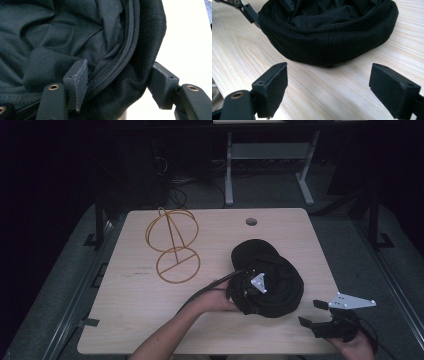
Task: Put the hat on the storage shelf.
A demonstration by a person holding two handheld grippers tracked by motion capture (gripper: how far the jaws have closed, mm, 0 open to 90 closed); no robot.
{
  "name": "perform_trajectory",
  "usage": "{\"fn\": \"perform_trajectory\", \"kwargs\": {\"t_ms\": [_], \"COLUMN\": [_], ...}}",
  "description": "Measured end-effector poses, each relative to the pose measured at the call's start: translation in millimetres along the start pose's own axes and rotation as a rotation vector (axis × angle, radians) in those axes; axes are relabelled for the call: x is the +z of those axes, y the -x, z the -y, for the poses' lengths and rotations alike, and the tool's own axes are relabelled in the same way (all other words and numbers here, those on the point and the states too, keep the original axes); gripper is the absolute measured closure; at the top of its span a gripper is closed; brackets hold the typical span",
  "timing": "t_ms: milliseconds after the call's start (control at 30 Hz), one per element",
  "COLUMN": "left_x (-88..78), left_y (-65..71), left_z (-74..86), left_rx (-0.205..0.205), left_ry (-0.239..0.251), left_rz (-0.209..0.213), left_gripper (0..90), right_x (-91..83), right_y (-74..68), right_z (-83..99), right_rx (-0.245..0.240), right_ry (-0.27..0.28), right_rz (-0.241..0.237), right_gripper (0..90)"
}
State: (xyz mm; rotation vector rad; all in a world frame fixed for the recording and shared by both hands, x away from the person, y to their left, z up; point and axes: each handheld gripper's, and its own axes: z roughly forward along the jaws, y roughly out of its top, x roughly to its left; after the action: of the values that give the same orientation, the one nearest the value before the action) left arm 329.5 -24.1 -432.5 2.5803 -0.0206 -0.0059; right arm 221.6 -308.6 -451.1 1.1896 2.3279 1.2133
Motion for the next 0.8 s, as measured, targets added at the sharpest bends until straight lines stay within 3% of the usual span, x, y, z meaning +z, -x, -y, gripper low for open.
{"fn": "perform_trajectory", "kwargs": {"t_ms": [367,633,700,800], "left_x": [12.3,12.9,10.3,6.8], "left_y": [2.5,-0.3,-1.0,-0.9], "left_z": [-2.1,-2.0,-2.3,-3.5], "left_rx": [0.038,0.018,0.016,0.011], "left_ry": [-0.069,-0.059,-0.038,-0.002], "left_rz": [-0.014,0.026,0.057,0.068], "left_gripper": [54.1,63.7,67.7,73.2], "right_x": [-0.3,0.7,0.7,-0.6], "right_y": [-0.9,-1.7,-1.9,-1.9], "right_z": [-0.5,-0.8,-0.9,0.0], "right_rx": [-0.004,-0.009,-0.010,-0.009], "right_ry": [0.001,0.002,0.001,0.005], "right_rz": [0.002,0.001,0.001,0.007], "right_gripper": [14.8,14.8,14.8,14.9]}}
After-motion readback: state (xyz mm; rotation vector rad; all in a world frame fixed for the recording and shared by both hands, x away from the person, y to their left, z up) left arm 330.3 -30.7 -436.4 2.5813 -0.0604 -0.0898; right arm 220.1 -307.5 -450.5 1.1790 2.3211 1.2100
